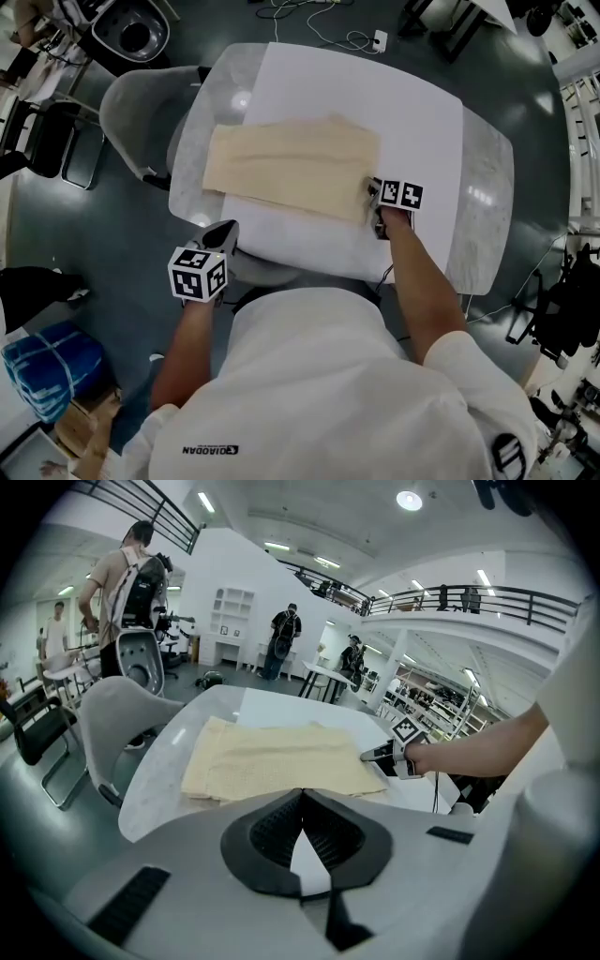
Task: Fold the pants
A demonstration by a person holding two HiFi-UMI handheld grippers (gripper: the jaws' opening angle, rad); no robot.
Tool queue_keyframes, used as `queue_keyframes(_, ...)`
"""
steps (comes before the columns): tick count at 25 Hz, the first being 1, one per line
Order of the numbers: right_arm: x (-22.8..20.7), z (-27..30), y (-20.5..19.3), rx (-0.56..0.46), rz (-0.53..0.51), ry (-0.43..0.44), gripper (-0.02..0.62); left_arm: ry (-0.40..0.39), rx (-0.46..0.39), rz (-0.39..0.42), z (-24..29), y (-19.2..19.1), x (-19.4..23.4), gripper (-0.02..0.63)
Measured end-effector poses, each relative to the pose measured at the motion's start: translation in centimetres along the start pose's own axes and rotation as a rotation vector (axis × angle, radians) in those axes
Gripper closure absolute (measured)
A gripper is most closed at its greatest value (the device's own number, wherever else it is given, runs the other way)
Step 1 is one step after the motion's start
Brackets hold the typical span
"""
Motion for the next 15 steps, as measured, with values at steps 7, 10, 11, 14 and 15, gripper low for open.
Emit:
queue_keyframes(7, -0.2, -0.1, -0.1, -0.025, 0.071, 0.062, 0.551, -0.004, -0.014, -0.003, -0.4, -0.1, 0.0, 0.58)
queue_keyframes(10, 0.2, -0.2, 0.1, -0.042, 0.059, 0.067, 0.557, 0.001, -0.017, -0.008, -0.6, -0.3, 0.3, 0.58)
queue_keyframes(11, 0.3, -0.4, 0.2, -0.049, 0.059, 0.069, 0.557, 0.002, -0.019, -0.009, -0.7, -0.3, 0.4, 0.578)
queue_keyframes(14, 0.6, -1.0, 0.6, -0.056, 0.04, 0.066, 0.557, 0.001, -0.028, -0.009, -0.9, -0.3, 0.6, 0.58)
queue_keyframes(15, 0.8, -1.2, 0.8, -0.054, 0.026, 0.061, 0.557, 0.0, -0.031, -0.01, -1.0, -0.3, 0.7, 0.58)
Point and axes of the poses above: the fingertips, and each gripper's own axes: z forward along the fingers, x to its left, y out of its top, the point moved 6 cm from there along -z, backward along the fingers, and after that the axes turned 12 degrees about -z, right-handed, at the moved point
